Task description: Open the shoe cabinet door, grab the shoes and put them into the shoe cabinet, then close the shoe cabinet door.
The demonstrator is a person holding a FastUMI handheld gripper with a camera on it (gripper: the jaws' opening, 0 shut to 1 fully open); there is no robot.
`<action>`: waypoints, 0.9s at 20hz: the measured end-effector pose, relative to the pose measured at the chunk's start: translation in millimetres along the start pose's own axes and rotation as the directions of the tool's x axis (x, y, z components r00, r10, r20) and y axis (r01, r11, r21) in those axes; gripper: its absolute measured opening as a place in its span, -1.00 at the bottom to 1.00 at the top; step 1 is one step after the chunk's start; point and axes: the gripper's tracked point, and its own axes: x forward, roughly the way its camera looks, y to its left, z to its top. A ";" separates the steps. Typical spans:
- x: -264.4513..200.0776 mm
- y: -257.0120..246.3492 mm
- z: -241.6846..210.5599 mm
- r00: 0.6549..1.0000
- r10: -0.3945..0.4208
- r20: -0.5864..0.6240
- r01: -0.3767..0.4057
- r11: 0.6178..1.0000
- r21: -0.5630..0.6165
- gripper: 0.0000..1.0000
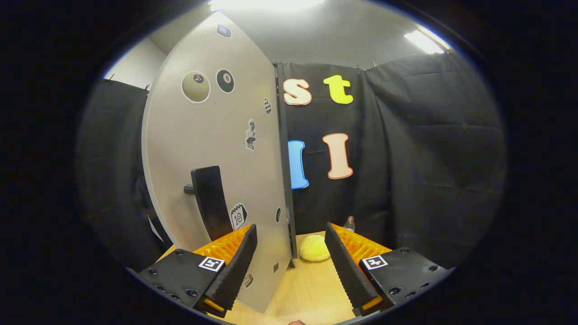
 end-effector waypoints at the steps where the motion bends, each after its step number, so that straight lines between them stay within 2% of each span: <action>1: 1.3 8.9 -1.3 1.000 0.018 -0.004 -0.018 1.000 0.007 0.89; 6: 26.1 50.2 2.8 0.996 0.085 -0.002 -0.085 0.996 0.020 0.91; 14: 60.0 150.3 8.8 0.967 0.254 0.007 -0.254 0.966 0.038 0.95; 18: 59.5 178.5 0.3 0.958 0.287 0.002 -0.287 0.958 -0.003 0.96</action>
